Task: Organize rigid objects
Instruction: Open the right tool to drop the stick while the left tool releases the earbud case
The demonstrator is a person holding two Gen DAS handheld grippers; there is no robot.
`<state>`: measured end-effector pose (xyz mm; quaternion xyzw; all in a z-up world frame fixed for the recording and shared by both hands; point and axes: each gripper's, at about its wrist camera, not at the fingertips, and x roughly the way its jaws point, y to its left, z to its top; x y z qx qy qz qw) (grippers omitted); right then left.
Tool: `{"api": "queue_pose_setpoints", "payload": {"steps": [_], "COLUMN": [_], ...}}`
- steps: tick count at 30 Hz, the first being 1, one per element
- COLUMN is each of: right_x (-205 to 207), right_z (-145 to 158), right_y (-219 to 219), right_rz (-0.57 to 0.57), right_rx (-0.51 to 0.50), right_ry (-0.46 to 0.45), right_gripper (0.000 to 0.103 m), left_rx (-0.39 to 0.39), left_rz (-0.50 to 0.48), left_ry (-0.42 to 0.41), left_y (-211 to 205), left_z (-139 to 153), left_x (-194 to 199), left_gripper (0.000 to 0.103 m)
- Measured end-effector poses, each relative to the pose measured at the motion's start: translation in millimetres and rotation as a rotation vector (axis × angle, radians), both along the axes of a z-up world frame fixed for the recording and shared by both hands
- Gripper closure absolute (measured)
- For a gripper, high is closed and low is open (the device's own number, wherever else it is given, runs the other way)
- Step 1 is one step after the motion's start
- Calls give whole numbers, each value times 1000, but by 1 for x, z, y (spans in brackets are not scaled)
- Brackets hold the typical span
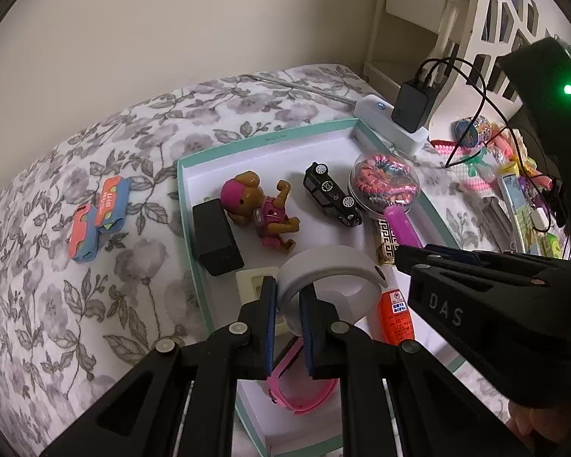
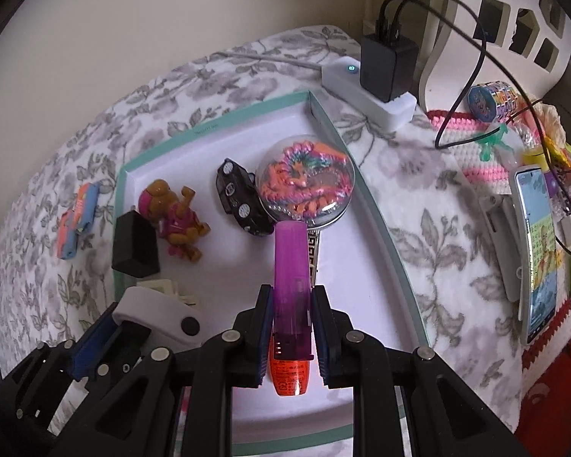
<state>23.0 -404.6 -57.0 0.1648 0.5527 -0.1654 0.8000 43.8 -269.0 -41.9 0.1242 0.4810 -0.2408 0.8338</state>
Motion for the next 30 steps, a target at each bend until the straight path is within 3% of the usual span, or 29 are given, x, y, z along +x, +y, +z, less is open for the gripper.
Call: {"api": "queue_pose_setpoints", "payload": {"steps": [15, 30], "right_x": [1, 1], "right_z": [-14, -4], "right_y": [-1, 6], "right_rz": [-2, 12], "right_rx": [5, -23], "right_ry": [46, 23], "right_gripper": [81, 81], "left_rx": [5, -5], "left_rz": [-2, -5], "left_ry": [29, 28], "left_y": [1, 2], "left_z": [-4, 0], "left_x": [2, 2], "left_gripper": [91, 76]}}
